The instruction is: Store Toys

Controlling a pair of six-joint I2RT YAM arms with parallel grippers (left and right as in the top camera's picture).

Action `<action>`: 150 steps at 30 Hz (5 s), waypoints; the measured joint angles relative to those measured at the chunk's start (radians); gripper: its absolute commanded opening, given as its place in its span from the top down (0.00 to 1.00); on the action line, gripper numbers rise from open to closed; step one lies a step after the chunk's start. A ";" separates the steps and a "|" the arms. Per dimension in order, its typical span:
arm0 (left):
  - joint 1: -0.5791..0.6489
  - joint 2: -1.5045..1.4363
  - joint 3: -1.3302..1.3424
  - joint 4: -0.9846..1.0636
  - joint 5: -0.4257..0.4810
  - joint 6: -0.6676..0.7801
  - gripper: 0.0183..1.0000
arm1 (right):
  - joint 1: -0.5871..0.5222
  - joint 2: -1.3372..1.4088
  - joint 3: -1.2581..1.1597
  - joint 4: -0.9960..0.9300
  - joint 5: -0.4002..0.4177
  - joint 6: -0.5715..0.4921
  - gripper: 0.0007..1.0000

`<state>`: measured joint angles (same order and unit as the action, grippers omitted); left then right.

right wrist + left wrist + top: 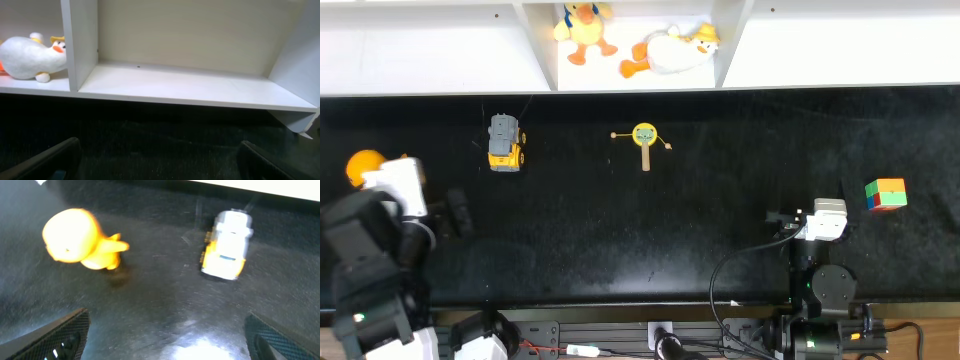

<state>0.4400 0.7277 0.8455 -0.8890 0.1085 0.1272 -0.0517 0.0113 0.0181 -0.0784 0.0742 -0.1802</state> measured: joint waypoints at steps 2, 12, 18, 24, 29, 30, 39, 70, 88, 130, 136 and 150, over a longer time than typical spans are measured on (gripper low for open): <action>0.126 0.018 0.002 0.001 0.074 0.012 0.00 | 0.000 0.000 0.000 0.000 0.000 0.000 0.00; 0.524 0.211 0.007 0.127 0.332 0.049 0.00 | 0.000 0.000 0.000 0.000 0.000 0.000 0.00; 0.516 0.356 0.008 0.293 0.287 0.119 0.00 | 0.000 0.000 0.000 -0.001 0.000 0.000 0.01; 0.476 0.470 0.032 0.344 0.264 0.271 0.00 | 0.000 0.000 0.000 0.000 0.000 0.000 0.00; 0.425 0.563 0.079 0.359 0.253 0.336 0.00 | 0.000 0.000 0.000 0.000 0.000 0.000 0.00; 0.413 0.580 0.086 0.364 0.249 0.347 0.00 | 0.000 0.000 0.000 0.000 0.000 0.000 0.00; 0.346 0.692 0.111 0.373 0.140 0.397 0.00 | 0.000 0.000 0.000 0.000 0.000 -0.001 0.00; 0.141 0.565 0.248 0.436 0.012 0.011 0.98 | 0.000 0.000 0.000 0.000 0.000 0.000 0.00; -0.007 0.594 0.260 0.586 -0.103 -0.156 0.93 | 0.000 0.000 0.000 0.000 0.000 0.000 0.00; -0.061 0.927 0.452 0.598 -0.151 -0.178 0.91 | 0.000 0.000 0.000 0.000 0.000 0.000 0.01; -0.061 0.930 0.453 0.598 -0.154 -0.181 0.73 | 0.000 0.000 0.000 0.000 0.000 0.000 0.00; -0.061 0.930 0.453 0.596 -0.158 -0.181 0.00 | 0.000 0.000 0.000 0.000 0.000 0.000 0.01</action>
<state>0.3790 1.6573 1.2987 -0.2928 -0.0498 -0.0536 -0.0517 0.0113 0.0181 -0.0788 0.0742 -0.1806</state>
